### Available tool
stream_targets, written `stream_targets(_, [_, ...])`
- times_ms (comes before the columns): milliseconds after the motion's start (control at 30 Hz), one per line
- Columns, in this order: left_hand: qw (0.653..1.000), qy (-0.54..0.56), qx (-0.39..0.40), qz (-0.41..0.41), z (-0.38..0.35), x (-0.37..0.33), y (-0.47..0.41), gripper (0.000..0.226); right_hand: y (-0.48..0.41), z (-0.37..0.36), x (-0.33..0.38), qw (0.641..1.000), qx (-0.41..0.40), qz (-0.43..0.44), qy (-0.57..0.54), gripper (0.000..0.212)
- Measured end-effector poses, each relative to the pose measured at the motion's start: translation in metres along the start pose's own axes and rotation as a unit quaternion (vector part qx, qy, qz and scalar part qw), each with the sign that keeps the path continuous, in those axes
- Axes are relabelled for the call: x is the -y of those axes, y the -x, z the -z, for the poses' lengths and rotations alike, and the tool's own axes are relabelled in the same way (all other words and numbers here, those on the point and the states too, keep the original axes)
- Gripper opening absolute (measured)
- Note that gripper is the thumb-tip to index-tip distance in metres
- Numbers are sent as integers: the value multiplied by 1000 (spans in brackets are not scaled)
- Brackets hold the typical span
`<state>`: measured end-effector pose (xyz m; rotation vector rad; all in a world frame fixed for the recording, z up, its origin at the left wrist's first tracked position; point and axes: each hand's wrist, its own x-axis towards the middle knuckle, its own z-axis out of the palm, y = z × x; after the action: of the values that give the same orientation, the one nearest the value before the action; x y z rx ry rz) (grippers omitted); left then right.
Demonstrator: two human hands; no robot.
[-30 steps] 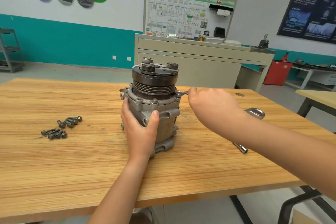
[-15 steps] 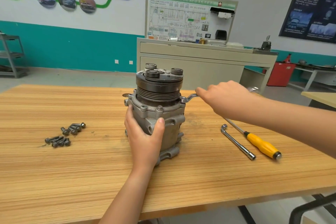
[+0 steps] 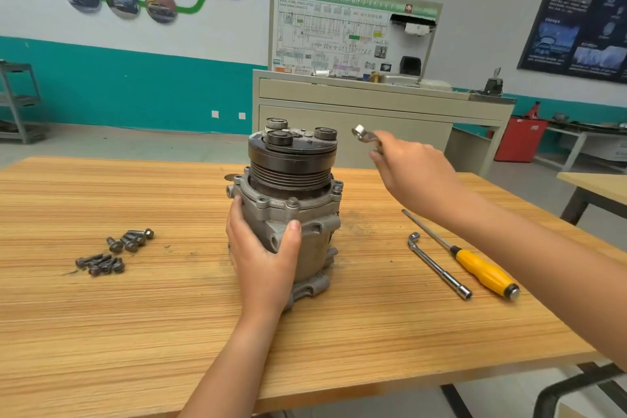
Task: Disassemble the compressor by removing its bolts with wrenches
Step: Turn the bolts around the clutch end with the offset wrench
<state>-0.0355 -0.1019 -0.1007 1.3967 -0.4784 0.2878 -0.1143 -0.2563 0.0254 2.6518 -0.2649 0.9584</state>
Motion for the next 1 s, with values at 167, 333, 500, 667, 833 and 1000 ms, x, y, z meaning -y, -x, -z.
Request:
stream_targets(167, [1000, 5, 1, 7, 1, 1, 1, 100, 26, 13, 2, 991, 127, 19, 45, 26])
stream_targets(333, [1000, 10, -2, 7, 0, 1, -1, 100, 26, 18, 8, 985, 174, 7, 21, 31])
stream_targets(500, [1000, 15, -1, 9, 0, 2, -1, 101, 22, 27, 10, 981, 189, -14, 30, 31])
stream_targets(667, [1000, 19, -3, 11, 0, 1, -1, 101, 20, 34, 16, 970, 233, -6, 63, 25])
stream_targets(833, [1000, 20, -5, 10, 1, 0, -1, 101, 16, 38, 18, 964, 260, 17, 60, 23])
stream_targets(1000, [1000, 19, -4, 9, 1, 0, -1, 100, 15, 37, 18, 950, 282, 31, 133, 32])
